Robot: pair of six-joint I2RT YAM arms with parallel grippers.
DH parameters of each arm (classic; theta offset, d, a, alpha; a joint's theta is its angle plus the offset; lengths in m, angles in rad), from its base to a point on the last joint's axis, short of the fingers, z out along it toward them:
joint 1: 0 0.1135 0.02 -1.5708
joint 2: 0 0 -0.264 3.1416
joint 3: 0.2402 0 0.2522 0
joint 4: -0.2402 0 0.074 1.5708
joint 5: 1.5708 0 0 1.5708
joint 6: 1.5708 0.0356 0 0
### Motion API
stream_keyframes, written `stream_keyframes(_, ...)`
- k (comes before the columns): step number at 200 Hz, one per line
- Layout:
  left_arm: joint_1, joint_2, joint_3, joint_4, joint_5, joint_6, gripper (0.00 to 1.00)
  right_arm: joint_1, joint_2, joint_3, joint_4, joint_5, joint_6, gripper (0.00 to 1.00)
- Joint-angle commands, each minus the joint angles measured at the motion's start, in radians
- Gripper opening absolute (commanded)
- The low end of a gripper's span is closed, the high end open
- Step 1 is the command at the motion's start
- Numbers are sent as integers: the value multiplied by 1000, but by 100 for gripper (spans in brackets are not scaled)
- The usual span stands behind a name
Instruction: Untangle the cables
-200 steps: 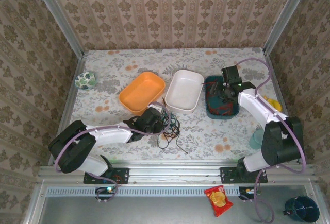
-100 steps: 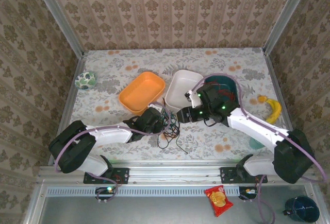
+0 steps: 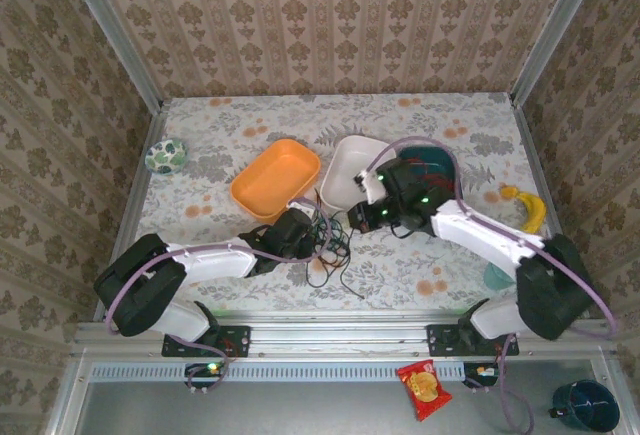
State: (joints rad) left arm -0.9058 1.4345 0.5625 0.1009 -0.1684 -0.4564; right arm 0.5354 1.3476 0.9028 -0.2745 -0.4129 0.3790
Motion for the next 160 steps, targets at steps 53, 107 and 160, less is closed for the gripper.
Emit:
stream_keyframes(53,16,-5,-51,19,4,-17,0,-113,-371,156,54,491,27,0)
stream_keyframes(107,15,0,-78,22,-8,-40,0,-120,-415,287,99,556,-42,0)
stream_keyframes(160,12,-30,-76,15,-18,-40,0,-124,-262,323,85,500,-27,0)
